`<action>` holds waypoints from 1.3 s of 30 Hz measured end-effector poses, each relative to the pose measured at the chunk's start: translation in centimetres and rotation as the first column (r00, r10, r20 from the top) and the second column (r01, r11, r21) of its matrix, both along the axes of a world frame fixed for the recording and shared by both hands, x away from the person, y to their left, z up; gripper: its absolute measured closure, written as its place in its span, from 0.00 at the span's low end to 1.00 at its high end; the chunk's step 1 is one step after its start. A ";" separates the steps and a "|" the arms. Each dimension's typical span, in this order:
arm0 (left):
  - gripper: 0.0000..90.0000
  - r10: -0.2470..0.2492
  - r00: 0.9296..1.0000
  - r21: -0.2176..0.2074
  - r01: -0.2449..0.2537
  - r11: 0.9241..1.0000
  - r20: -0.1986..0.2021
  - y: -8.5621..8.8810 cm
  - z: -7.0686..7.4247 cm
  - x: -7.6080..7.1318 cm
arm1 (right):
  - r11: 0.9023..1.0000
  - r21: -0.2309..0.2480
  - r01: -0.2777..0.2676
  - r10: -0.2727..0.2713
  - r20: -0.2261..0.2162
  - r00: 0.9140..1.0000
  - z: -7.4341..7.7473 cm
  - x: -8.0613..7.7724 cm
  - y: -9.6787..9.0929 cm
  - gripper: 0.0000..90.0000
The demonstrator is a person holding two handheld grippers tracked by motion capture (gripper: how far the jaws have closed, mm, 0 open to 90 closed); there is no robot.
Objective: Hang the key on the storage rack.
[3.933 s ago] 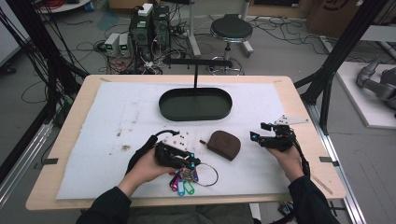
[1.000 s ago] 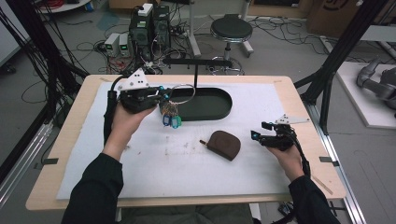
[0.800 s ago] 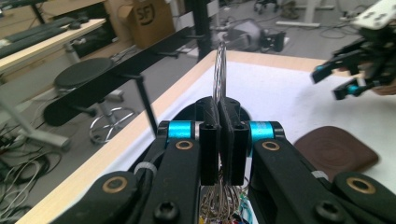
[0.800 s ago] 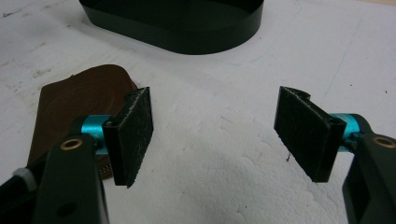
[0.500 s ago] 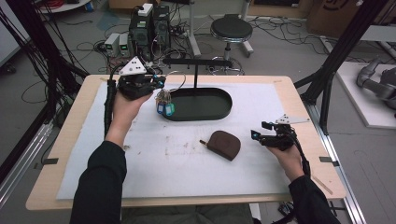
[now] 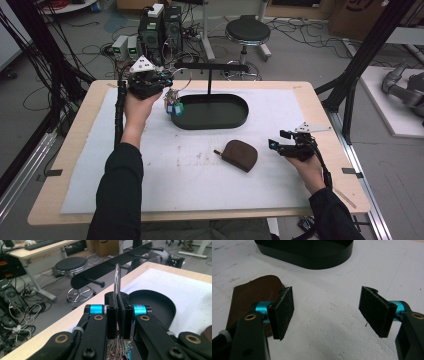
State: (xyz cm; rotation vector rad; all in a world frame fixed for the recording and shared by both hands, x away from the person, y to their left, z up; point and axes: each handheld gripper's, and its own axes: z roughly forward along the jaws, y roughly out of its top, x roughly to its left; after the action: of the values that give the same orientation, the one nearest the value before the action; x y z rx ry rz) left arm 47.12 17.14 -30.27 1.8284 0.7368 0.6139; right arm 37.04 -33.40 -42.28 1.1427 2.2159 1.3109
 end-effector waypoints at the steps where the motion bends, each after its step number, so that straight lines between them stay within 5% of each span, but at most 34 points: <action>1: 0.96 0.007 1.000 -0.005 -0.007 1.000 -0.004 0.1 -0.1 0.2 | 1.000 0.000 0.000 0.000 0.000 1.000 0.0 0.0 0.0 0.32; 24: 0.96 0.079 0.995 -0.041 -0.081 0.996 -0.064 0.4 -1.8 2.1 | 1.000 0.006 -0.002 0.002 -0.002 1.000 -0.1 0.1 0.0 0.32; 39: 0.94 0.089 0.993 -0.020 -0.091 0.996 -0.074 0.1 -2.4 2.2 | 1.000 0.006 -0.003 0.003 -0.002 1.000 -0.1 0.1 0.0 0.32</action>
State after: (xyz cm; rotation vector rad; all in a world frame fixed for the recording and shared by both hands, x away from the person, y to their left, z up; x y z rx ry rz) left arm 49.32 17.21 -32.67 1.8114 0.8757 0.5972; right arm 37.18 -33.38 -42.37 1.1432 2.2179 1.3189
